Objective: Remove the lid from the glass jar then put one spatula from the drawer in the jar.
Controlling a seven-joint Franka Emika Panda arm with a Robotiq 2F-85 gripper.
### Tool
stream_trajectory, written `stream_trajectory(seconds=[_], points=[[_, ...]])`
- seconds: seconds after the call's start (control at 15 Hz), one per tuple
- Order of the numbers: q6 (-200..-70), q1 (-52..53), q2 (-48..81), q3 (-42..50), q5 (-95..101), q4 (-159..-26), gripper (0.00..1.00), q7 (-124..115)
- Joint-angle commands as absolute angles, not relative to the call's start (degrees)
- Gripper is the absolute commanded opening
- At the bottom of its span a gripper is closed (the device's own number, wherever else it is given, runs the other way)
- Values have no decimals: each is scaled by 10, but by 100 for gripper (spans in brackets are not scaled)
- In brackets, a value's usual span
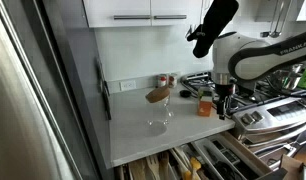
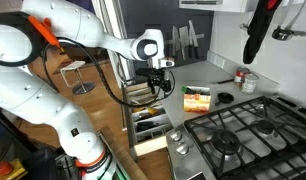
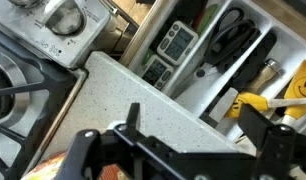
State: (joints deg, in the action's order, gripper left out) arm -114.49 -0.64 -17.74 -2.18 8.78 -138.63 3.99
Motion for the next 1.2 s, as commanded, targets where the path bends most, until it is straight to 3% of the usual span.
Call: stream_trajectory(seconds=[0.0,1.0,1.13], points=[[-1144,-1,-177,-17,89,-1386,100,38],[-1144,-1,-177,-17,89,-1386,100,38],[-1189,5,-175,-12,45,-1373,100,22]])
